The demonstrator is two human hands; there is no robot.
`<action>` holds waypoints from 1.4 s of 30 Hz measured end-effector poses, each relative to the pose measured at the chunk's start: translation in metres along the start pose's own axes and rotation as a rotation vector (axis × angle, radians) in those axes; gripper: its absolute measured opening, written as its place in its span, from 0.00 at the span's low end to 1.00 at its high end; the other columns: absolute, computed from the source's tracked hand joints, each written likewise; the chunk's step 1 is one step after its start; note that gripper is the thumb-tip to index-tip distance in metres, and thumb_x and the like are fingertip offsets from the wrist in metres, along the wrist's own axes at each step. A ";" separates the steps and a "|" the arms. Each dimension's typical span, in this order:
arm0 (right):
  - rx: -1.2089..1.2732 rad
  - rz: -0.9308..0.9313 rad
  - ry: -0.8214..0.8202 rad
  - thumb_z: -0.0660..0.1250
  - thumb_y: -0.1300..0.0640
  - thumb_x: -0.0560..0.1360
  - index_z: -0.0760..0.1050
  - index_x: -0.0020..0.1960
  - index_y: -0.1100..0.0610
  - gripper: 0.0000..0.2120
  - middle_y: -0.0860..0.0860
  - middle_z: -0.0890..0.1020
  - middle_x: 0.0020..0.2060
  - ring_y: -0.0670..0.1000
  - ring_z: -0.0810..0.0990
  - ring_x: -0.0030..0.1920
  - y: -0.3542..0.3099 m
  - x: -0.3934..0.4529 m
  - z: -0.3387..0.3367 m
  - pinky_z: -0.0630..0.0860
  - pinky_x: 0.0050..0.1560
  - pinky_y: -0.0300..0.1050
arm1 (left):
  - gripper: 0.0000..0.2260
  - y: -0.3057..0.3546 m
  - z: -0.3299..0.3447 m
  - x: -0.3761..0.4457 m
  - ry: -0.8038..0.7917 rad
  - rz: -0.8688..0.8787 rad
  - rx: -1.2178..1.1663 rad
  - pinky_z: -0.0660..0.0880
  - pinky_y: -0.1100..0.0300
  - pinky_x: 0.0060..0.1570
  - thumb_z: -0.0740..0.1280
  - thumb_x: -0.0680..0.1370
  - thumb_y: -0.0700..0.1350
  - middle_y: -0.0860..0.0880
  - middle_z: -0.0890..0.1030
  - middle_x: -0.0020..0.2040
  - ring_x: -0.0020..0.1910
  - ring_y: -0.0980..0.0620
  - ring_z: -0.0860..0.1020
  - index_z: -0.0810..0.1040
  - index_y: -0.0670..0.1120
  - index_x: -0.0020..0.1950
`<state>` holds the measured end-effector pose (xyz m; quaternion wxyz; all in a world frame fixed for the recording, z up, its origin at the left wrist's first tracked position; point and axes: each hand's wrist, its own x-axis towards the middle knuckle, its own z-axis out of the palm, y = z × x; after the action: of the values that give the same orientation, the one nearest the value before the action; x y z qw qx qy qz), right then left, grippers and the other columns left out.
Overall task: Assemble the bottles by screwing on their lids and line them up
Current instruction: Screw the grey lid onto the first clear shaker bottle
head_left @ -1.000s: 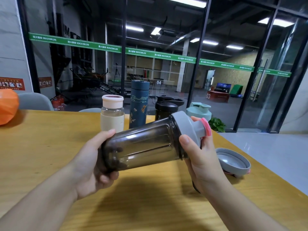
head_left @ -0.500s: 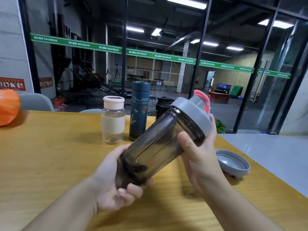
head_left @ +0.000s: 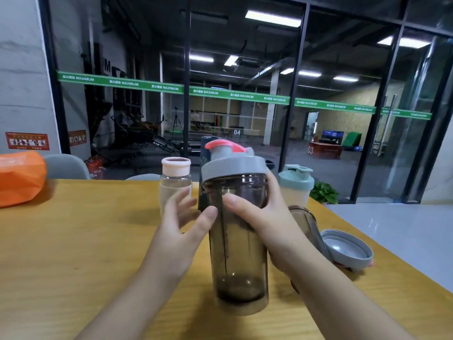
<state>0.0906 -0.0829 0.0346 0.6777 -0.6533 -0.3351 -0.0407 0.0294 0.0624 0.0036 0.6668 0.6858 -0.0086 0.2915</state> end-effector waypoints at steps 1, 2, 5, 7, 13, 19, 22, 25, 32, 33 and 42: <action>-0.055 0.007 -0.035 0.78 0.44 0.57 0.62 0.69 0.42 0.45 0.44 0.79 0.58 0.42 0.79 0.57 -0.001 0.000 0.004 0.77 0.59 0.48 | 0.41 0.000 0.000 0.000 0.004 0.017 -0.092 0.75 0.57 0.55 0.73 0.52 0.69 0.56 0.77 0.60 0.53 0.65 0.79 0.67 0.61 0.62; -0.100 0.009 -0.064 0.78 0.44 0.58 0.61 0.70 0.41 0.45 0.42 0.78 0.58 0.40 0.78 0.57 -0.001 0.000 0.008 0.77 0.58 0.44 | 0.47 0.000 -0.002 0.001 0.006 0.030 -0.169 0.76 0.57 0.54 0.75 0.49 0.71 0.54 0.78 0.60 0.54 0.62 0.80 0.67 0.58 0.65; -0.178 -0.017 -0.139 0.79 0.49 0.61 0.60 0.70 0.38 0.44 0.39 0.76 0.59 0.38 0.77 0.57 0.000 -0.001 0.019 0.75 0.57 0.40 | 0.54 0.004 -0.011 0.005 0.017 0.021 -0.321 0.79 0.59 0.40 0.76 0.46 0.71 0.47 0.82 0.57 0.53 0.49 0.82 0.69 0.51 0.67; -0.252 -0.016 -0.183 0.79 0.47 0.62 0.58 0.70 0.37 0.44 0.39 0.75 0.60 0.39 0.76 0.58 0.000 -0.002 0.024 0.76 0.58 0.42 | 0.53 0.008 -0.016 0.008 -0.008 -0.012 -0.356 0.79 0.57 0.38 0.77 0.48 0.70 0.43 0.82 0.58 0.53 0.44 0.82 0.72 0.48 0.68; -0.394 -0.002 -0.205 0.78 0.44 0.61 0.52 0.73 0.35 0.49 0.38 0.72 0.62 0.41 0.75 0.60 0.001 -0.002 0.033 0.75 0.59 0.42 | 0.49 0.006 -0.014 0.007 -0.036 -0.144 -0.397 0.82 0.54 0.41 0.82 0.47 0.62 0.42 0.83 0.55 0.51 0.44 0.83 0.74 0.45 0.64; -0.439 0.012 -0.217 0.77 0.45 0.63 0.47 0.75 0.38 0.51 0.35 0.71 0.60 0.39 0.73 0.60 0.000 -0.003 0.037 0.73 0.57 0.36 | 0.32 -0.001 -0.016 0.009 -0.012 -0.203 -0.441 0.80 0.53 0.37 0.75 0.61 0.50 0.44 0.83 0.56 0.47 0.46 0.84 0.73 0.47 0.65; -0.495 0.033 -0.204 0.77 0.43 0.64 0.43 0.76 0.41 0.54 0.35 0.66 0.60 0.36 0.67 0.62 0.001 -0.007 0.034 0.65 0.55 0.29 | 0.31 -0.004 -0.019 0.009 0.000 -0.219 -0.497 0.79 0.55 0.34 0.75 0.62 0.49 0.42 0.82 0.57 0.46 0.46 0.83 0.74 0.46 0.64; -0.606 0.038 -0.257 0.76 0.39 0.62 0.45 0.75 0.40 0.53 0.37 0.65 0.66 0.38 0.65 0.66 0.010 -0.014 0.026 0.66 0.64 0.37 | 0.29 -0.010 -0.022 0.011 0.010 -0.248 -0.544 0.82 0.50 0.37 0.76 0.62 0.48 0.40 0.82 0.58 0.53 0.40 0.82 0.76 0.47 0.62; -0.728 0.153 -0.313 0.74 0.36 0.61 0.54 0.70 0.41 0.44 0.36 0.67 0.61 0.39 0.72 0.58 0.031 -0.036 0.005 0.73 0.59 0.38 | 0.50 -0.023 -0.037 0.015 0.047 -0.345 -0.617 0.80 0.44 0.46 0.84 0.47 0.55 0.40 0.81 0.60 0.52 0.43 0.83 0.74 0.45 0.67; -0.726 0.149 -0.307 0.74 0.36 0.61 0.55 0.68 0.40 0.42 0.35 0.68 0.60 0.38 0.73 0.57 0.033 -0.039 0.003 0.74 0.57 0.36 | 0.52 -0.026 -0.039 0.015 0.044 -0.357 -0.627 0.80 0.42 0.47 0.84 0.44 0.57 0.41 0.81 0.61 0.50 0.44 0.83 0.75 0.45 0.66; -0.579 0.147 -0.217 0.76 0.39 0.61 0.56 0.63 0.29 0.39 0.28 0.66 0.58 0.29 0.68 0.58 0.048 -0.051 0.000 0.68 0.49 0.21 | 0.46 -0.030 -0.058 0.019 0.073 -0.467 -0.569 0.81 0.44 0.42 0.83 0.42 0.61 0.42 0.85 0.51 0.43 0.46 0.84 0.80 0.46 0.58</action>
<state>0.0748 -0.0952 -0.0322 0.4252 -0.8419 -0.3318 -0.0156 0.0346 0.1257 -0.0191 0.8792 0.4457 0.0912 0.1415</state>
